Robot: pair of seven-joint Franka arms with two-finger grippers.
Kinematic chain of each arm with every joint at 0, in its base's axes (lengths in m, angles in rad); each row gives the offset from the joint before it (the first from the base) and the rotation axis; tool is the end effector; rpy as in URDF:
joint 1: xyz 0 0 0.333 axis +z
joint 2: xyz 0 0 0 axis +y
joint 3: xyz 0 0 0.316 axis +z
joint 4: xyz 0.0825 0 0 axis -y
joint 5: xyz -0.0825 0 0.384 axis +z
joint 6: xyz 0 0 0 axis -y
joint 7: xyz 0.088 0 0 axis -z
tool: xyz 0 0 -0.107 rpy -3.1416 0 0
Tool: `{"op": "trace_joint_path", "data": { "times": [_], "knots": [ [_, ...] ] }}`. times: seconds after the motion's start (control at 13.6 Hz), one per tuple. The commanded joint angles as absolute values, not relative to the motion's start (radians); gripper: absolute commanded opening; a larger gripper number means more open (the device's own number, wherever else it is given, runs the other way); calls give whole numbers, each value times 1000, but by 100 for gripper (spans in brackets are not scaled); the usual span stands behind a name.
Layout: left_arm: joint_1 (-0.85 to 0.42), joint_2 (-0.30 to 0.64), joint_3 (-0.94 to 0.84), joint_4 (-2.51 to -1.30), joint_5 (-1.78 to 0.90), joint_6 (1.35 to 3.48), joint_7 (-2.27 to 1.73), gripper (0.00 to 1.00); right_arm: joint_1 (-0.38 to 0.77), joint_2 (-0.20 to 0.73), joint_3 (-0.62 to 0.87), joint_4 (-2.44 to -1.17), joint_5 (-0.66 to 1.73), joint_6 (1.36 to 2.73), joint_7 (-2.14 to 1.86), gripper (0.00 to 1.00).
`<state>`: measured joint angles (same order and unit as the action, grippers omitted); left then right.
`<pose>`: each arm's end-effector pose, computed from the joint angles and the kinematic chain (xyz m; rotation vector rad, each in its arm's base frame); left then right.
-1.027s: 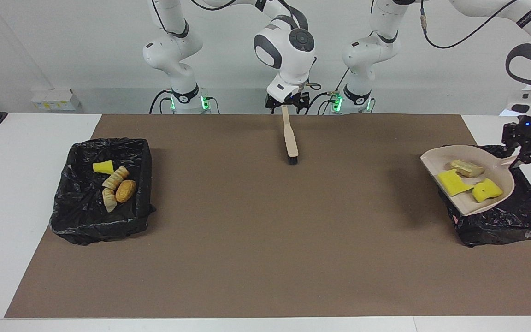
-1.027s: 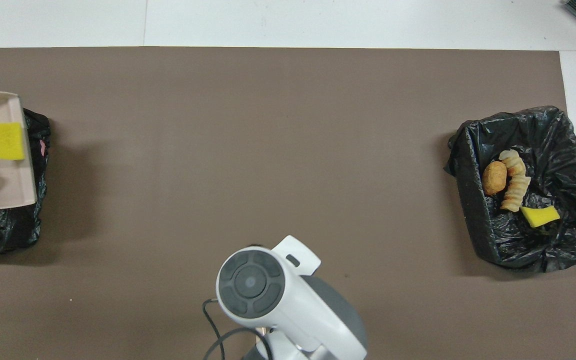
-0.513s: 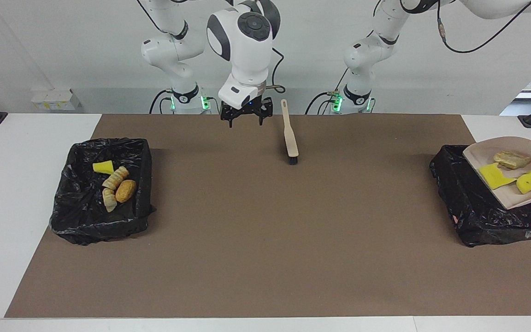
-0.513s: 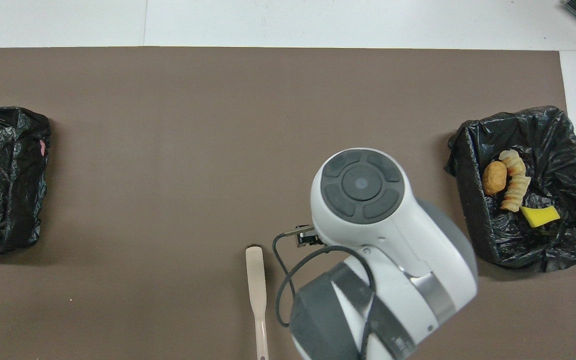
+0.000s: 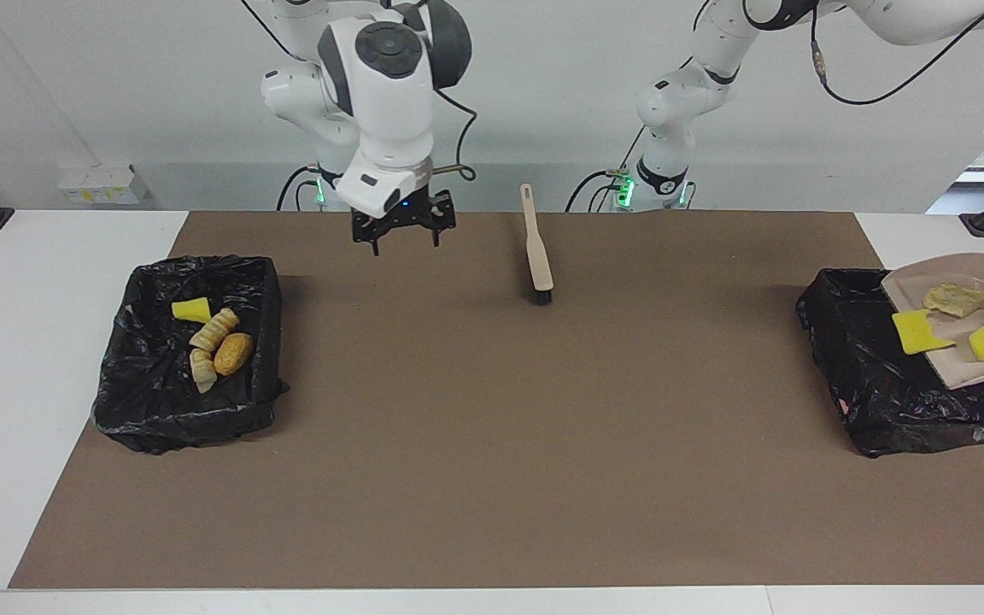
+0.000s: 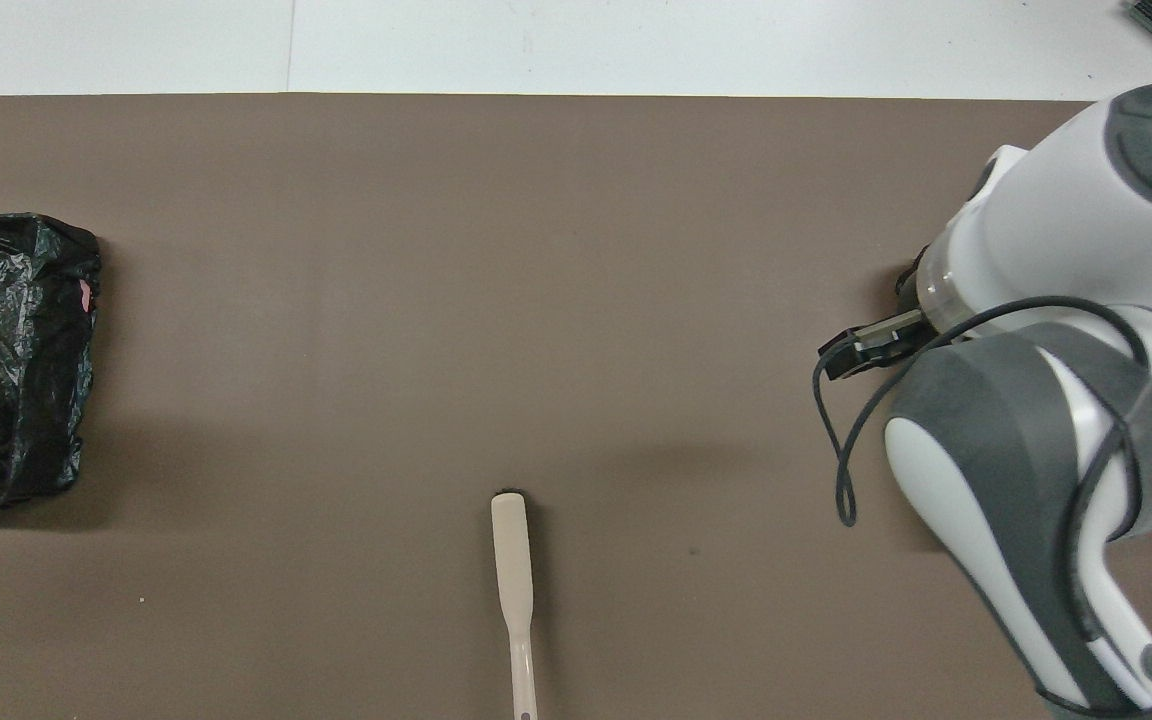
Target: Sweep and dump trash in bin
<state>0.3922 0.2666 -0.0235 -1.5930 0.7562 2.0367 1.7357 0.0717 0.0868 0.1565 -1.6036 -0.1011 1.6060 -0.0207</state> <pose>0.6051 0.2768 0.5104 -1.7325 1.8888 0.6970 0.5673 0.1174 0.5637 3.0190 0.3896 -0.1124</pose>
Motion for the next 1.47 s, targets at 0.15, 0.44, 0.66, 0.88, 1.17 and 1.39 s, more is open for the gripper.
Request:
{"op": "trace_joint_path", "data": {
  "times": [0.15, 0.44, 0.66, 0.88, 1.17, 1.39],
  "knots": [
    [331, 227, -11, -1614, 960, 1927, 1592, 0, -29, 94, 164, -1557, -120, 1577, -38, 100],
    [292, 190, -11, -1614, 1081, 1872, 1560, 0, -13, 74, 33, -1523, -94, 1562, -40, 100],
    [246, 189, -11, -1611, 1170, 1771, 1386, 0, -6, 51, -54, -1500, 17, 1531, -9, 100],
    [198, 183, -11, -1608, 1187, 1681, 1339, 0, 2, -14, -43, -1586, 14, 1555, 75, 100],
    [118, 131, -12, -1688, 1256, 1609, 1284, 0, 0, -8, -40, -1578, 17, 1552, 64, 100],
    [75, 95, -12, -1733, 1319, 1597, 1276, 0, 0, -8, -40, -1577, 17, 1555, 64, 100]
  ]
}}
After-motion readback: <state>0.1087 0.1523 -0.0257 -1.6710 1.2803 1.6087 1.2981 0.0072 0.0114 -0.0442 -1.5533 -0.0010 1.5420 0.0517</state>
